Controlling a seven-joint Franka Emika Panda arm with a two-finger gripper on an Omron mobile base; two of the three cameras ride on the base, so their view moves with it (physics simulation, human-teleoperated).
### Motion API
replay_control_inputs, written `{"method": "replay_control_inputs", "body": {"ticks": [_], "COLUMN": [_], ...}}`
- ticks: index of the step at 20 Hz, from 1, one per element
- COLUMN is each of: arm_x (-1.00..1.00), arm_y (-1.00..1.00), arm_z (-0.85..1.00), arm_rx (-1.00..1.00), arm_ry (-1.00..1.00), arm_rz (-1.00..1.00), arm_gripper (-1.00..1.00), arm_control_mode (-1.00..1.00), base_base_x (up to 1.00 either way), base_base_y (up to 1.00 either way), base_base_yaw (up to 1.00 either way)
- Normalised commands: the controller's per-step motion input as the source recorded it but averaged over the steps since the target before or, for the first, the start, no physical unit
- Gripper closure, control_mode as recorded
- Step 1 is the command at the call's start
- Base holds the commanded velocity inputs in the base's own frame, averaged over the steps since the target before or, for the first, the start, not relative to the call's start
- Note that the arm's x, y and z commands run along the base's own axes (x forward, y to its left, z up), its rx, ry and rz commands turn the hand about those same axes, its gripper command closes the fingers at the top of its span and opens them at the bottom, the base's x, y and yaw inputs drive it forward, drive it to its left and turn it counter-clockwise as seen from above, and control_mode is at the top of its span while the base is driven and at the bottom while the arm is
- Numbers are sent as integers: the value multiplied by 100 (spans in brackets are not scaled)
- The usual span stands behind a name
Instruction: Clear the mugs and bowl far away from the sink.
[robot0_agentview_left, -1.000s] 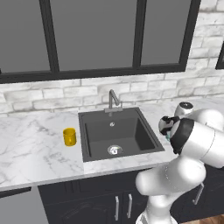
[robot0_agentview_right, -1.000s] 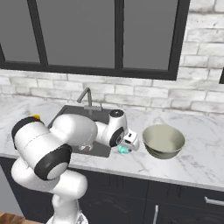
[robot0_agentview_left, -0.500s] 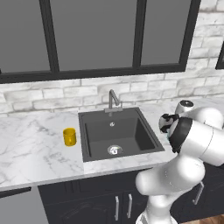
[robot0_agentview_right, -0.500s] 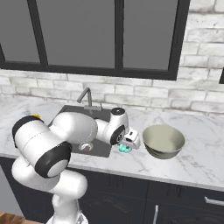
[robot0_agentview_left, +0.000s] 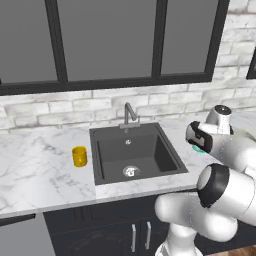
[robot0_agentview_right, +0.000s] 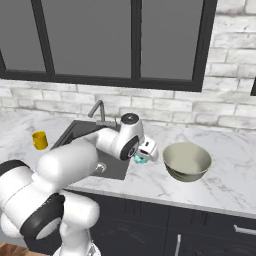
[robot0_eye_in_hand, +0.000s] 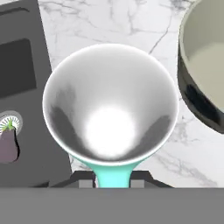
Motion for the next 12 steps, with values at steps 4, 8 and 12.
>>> {"method": "replay_control_inputs", "body": {"ticks": [4, 8, 12], "arm_x": [-40, -49, -33], "arm_y": [17, 12, 15], "arm_z": [100, 100, 75], "arm_rx": [0, 0, -3], "arm_ry": [-31, -40, -29], "arm_rz": [0, 0, -1], "arm_gripper": [100, 100, 100], "arm_control_mode": [-100, -100, -100], "base_base_x": [0, 0, 0], "base_base_y": [0, 0, 0], "base_base_yaw": [0, 0, 0]}}
